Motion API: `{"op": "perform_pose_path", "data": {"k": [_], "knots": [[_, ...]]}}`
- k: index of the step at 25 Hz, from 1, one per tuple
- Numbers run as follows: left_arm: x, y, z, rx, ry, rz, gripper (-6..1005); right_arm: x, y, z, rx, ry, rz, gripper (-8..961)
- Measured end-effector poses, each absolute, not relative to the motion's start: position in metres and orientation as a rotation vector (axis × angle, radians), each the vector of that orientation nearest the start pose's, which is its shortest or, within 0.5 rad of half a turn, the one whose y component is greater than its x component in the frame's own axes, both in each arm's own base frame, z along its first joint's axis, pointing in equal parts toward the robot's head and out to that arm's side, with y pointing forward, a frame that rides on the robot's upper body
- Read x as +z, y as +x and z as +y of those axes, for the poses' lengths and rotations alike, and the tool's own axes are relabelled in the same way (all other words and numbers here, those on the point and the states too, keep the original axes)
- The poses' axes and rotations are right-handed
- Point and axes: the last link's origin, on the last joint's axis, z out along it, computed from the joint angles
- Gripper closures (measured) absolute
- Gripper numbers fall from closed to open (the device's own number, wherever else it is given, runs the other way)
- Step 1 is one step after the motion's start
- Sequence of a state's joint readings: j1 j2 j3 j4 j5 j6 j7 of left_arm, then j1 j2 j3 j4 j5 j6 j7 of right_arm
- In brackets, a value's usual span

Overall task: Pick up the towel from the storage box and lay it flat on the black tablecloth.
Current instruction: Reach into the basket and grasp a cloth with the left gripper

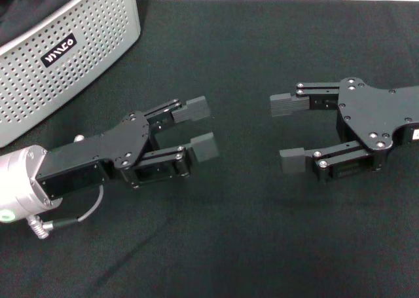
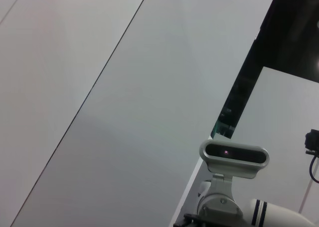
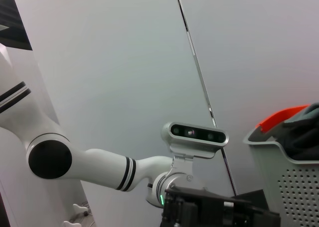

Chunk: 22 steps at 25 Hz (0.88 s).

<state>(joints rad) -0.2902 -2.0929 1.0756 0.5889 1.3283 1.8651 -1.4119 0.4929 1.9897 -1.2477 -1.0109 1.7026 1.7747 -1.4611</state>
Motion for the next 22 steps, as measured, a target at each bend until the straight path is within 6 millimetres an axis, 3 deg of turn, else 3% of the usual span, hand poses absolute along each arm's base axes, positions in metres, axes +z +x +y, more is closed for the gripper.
{"op": "perform_pose_path", "data": {"k": [13,22], "knots": [[0.005,-0.232,0.253,-1.574,-2.593,-0.685,119,0.031,0.149,0.306,1.074,-3.083,0.281,95],[0.036,-0.243,0.266,-1.624,-2.326,-0.575,120,0.049,0.160,0.323,1.157,-2.879,0.323,95]]}}
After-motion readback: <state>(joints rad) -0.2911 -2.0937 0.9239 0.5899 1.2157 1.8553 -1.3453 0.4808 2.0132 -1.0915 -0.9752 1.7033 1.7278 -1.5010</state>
